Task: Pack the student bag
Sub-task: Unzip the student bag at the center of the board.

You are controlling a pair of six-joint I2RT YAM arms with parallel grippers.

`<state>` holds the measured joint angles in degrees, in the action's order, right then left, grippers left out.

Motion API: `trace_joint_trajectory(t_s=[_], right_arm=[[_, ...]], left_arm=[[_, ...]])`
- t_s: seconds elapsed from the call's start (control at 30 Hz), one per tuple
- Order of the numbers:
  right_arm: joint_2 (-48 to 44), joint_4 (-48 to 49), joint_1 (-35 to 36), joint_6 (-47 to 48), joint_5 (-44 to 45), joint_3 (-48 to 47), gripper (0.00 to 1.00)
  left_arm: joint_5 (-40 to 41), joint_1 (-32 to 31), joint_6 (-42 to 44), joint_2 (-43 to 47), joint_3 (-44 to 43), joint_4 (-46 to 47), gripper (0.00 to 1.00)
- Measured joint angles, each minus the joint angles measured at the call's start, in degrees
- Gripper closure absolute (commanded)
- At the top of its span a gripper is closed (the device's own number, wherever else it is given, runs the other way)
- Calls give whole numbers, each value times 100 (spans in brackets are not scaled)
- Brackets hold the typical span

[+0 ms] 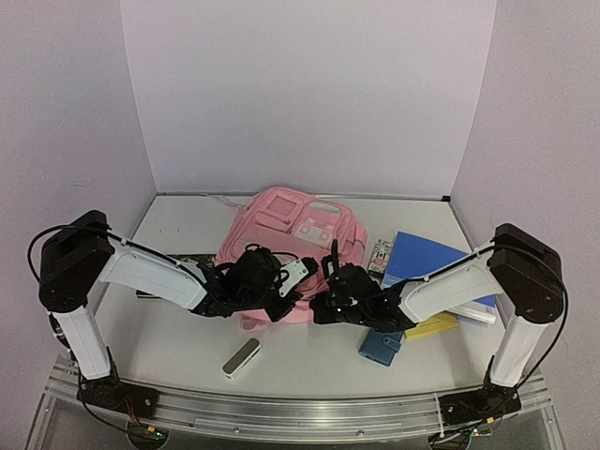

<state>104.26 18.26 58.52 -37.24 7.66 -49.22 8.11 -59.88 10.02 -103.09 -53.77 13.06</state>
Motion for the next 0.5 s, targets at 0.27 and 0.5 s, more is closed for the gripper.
trace_joint_trajectory(t_s=[0.27, 0.5], right_arm=[[-99, 53, 0, -40, 118, 89, 100], [-285, -126, -63, -88, 596, 102, 100]], left_arm=[[182, -43, 7, 0, -12, 57, 100], [337, -44, -78, 471, 159, -44, 100]])
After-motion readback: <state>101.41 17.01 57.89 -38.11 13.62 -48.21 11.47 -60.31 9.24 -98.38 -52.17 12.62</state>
